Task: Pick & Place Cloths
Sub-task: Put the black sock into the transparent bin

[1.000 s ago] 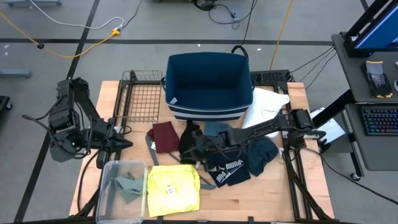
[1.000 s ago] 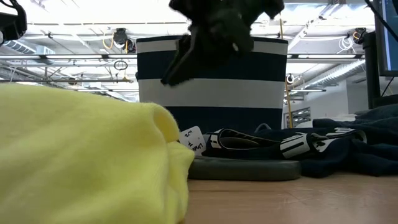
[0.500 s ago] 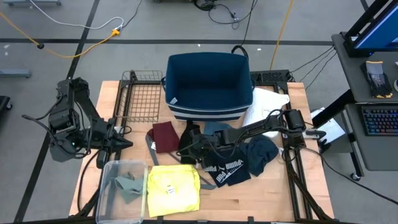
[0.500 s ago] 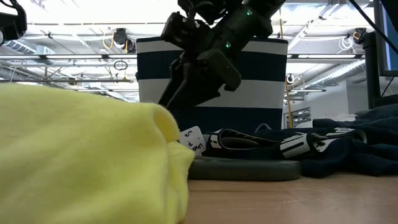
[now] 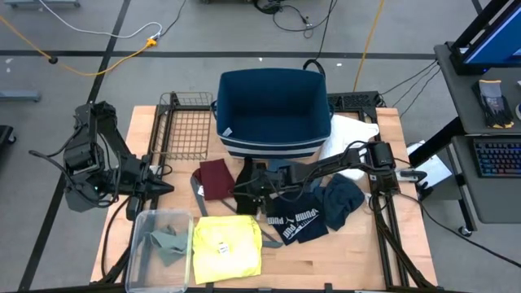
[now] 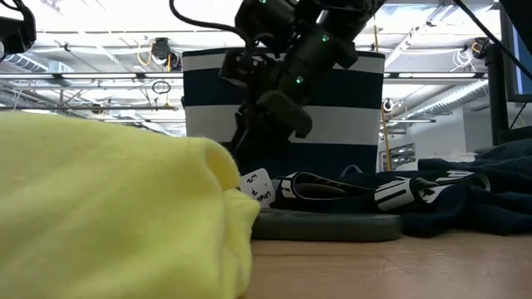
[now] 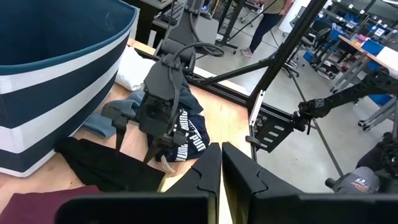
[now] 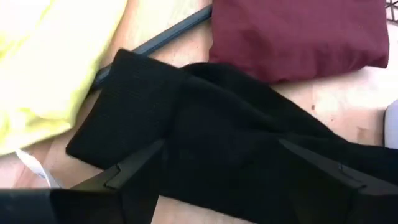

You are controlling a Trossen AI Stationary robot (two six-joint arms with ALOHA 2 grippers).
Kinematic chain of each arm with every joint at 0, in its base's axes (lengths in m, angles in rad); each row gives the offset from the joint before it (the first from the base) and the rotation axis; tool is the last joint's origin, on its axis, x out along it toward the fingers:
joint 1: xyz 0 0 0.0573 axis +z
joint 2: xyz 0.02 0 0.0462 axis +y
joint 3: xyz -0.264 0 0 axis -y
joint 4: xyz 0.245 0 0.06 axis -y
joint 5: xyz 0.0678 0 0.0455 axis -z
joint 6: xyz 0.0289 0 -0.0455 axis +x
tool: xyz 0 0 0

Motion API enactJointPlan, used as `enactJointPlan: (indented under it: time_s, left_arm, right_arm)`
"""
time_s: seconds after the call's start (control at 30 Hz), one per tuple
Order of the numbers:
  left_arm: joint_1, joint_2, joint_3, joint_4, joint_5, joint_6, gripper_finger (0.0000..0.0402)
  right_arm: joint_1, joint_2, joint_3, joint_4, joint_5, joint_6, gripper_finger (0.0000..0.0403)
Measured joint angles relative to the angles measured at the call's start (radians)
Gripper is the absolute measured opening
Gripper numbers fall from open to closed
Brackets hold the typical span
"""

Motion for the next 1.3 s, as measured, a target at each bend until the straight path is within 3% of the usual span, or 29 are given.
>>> enactJointPlan:
  time_s: [0.2,0.47,0.6,0.8,1.13,1.3]
  left_arm:
    - [0.0,0.001,0.0,0.0,0.0,-0.002,0.0002]
    - [0.0,0.001,0.0,0.0,0.0,-0.003,0.0017]
    - [0.0,0.001,0.0,-0.001,0.0,-0.002,0.0004]
    - [0.0,0.001,0.0,-0.001,0.0,-0.002,0.0015]
    - [0.0,0.001,0.0,-0.001,0.0,-0.006,0.0002]
    - [0.0,0.001,0.0,-0.001,0.0,-0.033,0.0017]
  right_arm:
    - [0.008,0.053,-0.001,-0.017,0.015,0.028,0.0291]
    - [0.017,0.091,0.005,-0.069,0.039,0.068,0.029]
    - [0.028,0.092,0.005,-0.094,0.061,0.081,0.0274]
    - [0.037,0.093,0.003,-0.117,0.076,0.163,0.0201]
    - [0.039,0.094,0.002,-0.166,0.074,0.329,0.0017]
    - [0.047,0.064,-0.002,-0.175,0.053,0.378,0.0009]
